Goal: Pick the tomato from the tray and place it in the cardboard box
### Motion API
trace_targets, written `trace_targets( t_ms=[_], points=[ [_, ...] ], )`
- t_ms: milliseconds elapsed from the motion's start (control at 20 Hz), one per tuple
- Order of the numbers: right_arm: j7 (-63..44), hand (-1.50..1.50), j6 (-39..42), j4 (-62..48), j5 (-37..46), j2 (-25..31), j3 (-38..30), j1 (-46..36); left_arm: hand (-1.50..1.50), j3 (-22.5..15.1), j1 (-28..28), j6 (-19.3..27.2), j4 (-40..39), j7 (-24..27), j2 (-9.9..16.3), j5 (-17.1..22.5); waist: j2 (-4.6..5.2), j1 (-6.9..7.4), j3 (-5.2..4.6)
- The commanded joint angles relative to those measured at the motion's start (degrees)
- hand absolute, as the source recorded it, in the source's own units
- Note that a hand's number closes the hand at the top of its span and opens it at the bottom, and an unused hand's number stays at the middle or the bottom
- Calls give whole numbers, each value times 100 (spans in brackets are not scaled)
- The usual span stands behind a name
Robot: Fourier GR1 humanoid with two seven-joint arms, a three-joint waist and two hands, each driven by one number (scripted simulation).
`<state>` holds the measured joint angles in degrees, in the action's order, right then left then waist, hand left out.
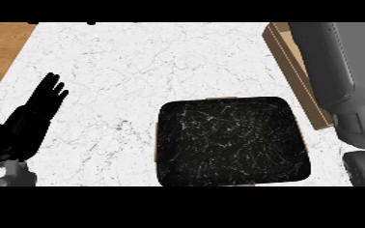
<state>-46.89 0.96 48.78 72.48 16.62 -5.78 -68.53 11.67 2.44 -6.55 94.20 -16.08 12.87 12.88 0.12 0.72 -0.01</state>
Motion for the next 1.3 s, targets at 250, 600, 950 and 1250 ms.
trace_targets(
  t_ms=[250,600,950,1250],
  points=[
    [707,150,188,-457,-185,842,-338,86,0,-144,134,36,-11,-144,-82,-116,6,-20,1],
    [1483,150,-648,-1227,-274,1082,-548,115,0,174,82,-106,142,-265,133,129,16,44,1],
    [2307,150,-1634,-2229,-590,1206,-982,692,0,-172,311,195,43,-186,-195,-236,48,62,7],
    [1955,150,-1672,-2919,-864,1174,-1378,999,0,188,-27,-260,92,-71,123,156,65,154,8]
  ],
)
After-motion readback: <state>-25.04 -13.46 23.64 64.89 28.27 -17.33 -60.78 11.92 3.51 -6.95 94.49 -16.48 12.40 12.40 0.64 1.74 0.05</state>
